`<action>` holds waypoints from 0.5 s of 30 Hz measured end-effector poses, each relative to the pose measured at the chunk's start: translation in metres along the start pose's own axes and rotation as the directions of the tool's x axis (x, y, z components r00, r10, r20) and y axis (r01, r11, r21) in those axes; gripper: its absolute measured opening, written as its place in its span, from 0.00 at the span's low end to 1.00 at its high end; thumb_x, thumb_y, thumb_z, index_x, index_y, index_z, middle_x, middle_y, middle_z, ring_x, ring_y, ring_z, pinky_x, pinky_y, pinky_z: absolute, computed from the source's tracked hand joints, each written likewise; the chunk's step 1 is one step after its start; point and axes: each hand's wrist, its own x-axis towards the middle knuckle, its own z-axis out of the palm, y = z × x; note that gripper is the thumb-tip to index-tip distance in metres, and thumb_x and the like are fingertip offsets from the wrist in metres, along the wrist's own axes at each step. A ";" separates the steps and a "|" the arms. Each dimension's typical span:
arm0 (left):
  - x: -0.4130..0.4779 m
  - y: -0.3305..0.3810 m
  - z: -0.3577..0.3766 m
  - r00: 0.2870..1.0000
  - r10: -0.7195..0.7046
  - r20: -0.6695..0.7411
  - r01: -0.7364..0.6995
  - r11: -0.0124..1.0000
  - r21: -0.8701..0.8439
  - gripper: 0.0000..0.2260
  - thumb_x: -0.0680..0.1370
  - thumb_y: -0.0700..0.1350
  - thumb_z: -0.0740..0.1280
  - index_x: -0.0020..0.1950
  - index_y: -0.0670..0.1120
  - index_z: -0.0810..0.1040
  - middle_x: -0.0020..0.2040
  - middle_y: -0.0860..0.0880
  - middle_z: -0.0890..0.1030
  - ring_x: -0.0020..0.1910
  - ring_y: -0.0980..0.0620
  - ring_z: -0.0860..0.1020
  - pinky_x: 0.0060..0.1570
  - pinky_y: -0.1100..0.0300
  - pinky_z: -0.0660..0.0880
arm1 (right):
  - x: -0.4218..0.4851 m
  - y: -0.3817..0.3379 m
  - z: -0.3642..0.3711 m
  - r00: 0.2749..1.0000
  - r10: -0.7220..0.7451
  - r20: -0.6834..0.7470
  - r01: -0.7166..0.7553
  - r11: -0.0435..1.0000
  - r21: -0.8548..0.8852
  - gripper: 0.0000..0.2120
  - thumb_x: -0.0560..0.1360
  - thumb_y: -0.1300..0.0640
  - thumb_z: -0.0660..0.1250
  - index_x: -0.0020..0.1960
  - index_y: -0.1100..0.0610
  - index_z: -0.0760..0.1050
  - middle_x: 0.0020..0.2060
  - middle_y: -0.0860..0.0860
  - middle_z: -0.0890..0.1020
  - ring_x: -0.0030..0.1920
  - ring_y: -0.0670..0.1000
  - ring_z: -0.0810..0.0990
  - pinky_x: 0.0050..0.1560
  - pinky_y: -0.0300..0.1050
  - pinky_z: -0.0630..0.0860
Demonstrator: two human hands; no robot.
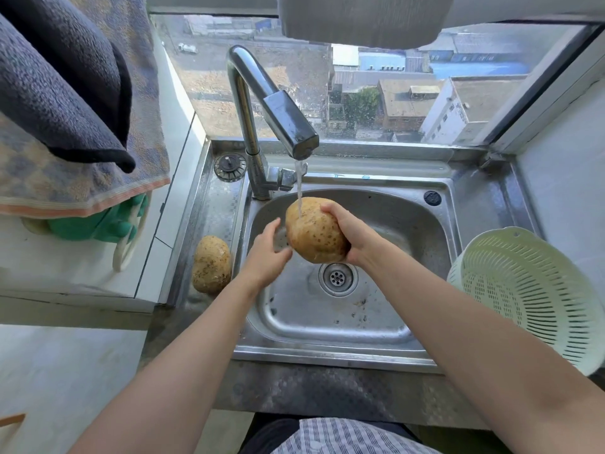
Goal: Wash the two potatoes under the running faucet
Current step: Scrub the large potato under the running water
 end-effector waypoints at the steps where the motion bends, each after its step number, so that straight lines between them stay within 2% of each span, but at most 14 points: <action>1: 0.000 -0.004 0.001 0.994 0.104 0.018 -0.106 0.983 0.149 0.42 0.75 0.36 0.69 0.83 0.53 0.50 0.79 0.42 0.58 0.76 0.43 0.64 0.75 0.44 0.64 | -0.001 -0.001 -0.002 1.000 0.009 0.007 -0.008 1.000 -0.022 0.28 0.71 0.41 0.70 0.65 0.55 0.73 0.57 0.59 0.82 0.53 0.61 0.83 0.45 0.56 0.83; 2: -0.001 -0.005 0.003 0.979 0.198 0.050 -0.204 0.944 0.258 0.49 0.71 0.35 0.73 0.82 0.55 0.47 0.81 0.44 0.52 0.79 0.44 0.58 0.77 0.44 0.58 | -0.004 -0.003 -0.004 0.999 0.027 0.027 -0.025 0.999 -0.044 0.24 0.73 0.41 0.69 0.61 0.55 0.74 0.55 0.59 0.83 0.51 0.60 0.83 0.44 0.54 0.83; 3: -0.001 -0.003 0.005 0.954 0.291 0.070 -0.297 0.900 0.320 0.52 0.69 0.37 0.76 0.82 0.57 0.47 0.82 0.46 0.50 0.80 0.44 0.55 0.77 0.42 0.57 | -0.006 -0.004 -0.006 0.997 0.050 0.050 -0.047 0.997 -0.066 0.21 0.74 0.40 0.68 0.58 0.54 0.75 0.53 0.58 0.83 0.50 0.59 0.84 0.44 0.53 0.82; 5: 0.001 -0.002 0.008 0.891 0.450 0.059 -0.444 0.838 0.318 0.51 0.65 0.49 0.79 0.81 0.54 0.52 0.81 0.47 0.56 0.79 0.46 0.58 0.76 0.39 0.61 | -0.012 -0.008 -0.009 0.992 0.085 0.092 -0.075 0.991 -0.107 0.21 0.74 0.39 0.65 0.56 0.55 0.76 0.51 0.58 0.83 0.48 0.58 0.84 0.43 0.53 0.83; 7: 0.001 0.004 0.006 0.863 0.505 0.026 -0.493 0.828 0.268 0.50 0.62 0.62 0.76 0.78 0.46 0.60 0.77 0.47 0.66 0.75 0.49 0.66 0.73 0.44 0.66 | -0.018 -0.011 -0.010 0.990 0.083 0.117 -0.065 0.986 -0.151 0.24 0.75 0.37 0.63 0.59 0.56 0.76 0.53 0.60 0.83 0.48 0.59 0.85 0.43 0.55 0.84; 9: 0.000 0.012 0.001 0.872 0.490 0.004 -0.476 0.845 0.243 0.48 0.58 0.66 0.75 0.72 0.46 0.66 0.70 0.50 0.74 0.67 0.49 0.74 0.68 0.48 0.72 | -0.020 -0.017 -0.013 0.990 0.066 0.125 -0.037 0.975 -0.219 0.27 0.78 0.36 0.58 0.63 0.57 0.75 0.54 0.62 0.82 0.51 0.61 0.85 0.47 0.59 0.84; 11: -0.003 0.018 -0.003 0.903 0.429 -0.029 -0.416 0.889 0.191 0.44 0.56 0.66 0.77 0.69 0.54 0.68 0.63 0.54 0.78 0.60 0.50 0.78 0.62 0.52 0.75 | -0.023 -0.022 -0.014 0.992 0.041 0.123 0.007 0.932 -0.363 0.33 0.79 0.34 0.52 0.69 0.60 0.70 0.51 0.66 0.83 0.50 0.64 0.86 0.48 0.57 0.84; 13: -0.004 0.014 -0.005 0.941 0.328 -0.085 -0.325 0.944 0.053 0.41 0.55 0.64 0.78 0.66 0.60 0.68 0.57 0.56 0.80 0.57 0.49 0.79 0.61 0.50 0.77 | -0.024 -0.026 -0.013 0.991 -0.011 0.133 0.086 0.813 -0.576 0.40 0.78 0.31 0.46 0.75 0.61 0.64 0.45 0.69 0.84 0.42 0.63 0.87 0.44 0.52 0.85; 15: -0.007 0.007 -0.004 0.962 0.250 -0.107 -0.258 0.963 -0.072 0.42 0.55 0.63 0.79 0.65 0.59 0.70 0.57 0.54 0.80 0.58 0.48 0.80 0.62 0.46 0.78 | -0.023 -0.028 -0.012 0.984 -0.087 0.153 0.170 0.690 -0.703 0.42 0.78 0.30 0.45 0.76 0.62 0.62 0.43 0.69 0.84 0.38 0.61 0.87 0.45 0.52 0.85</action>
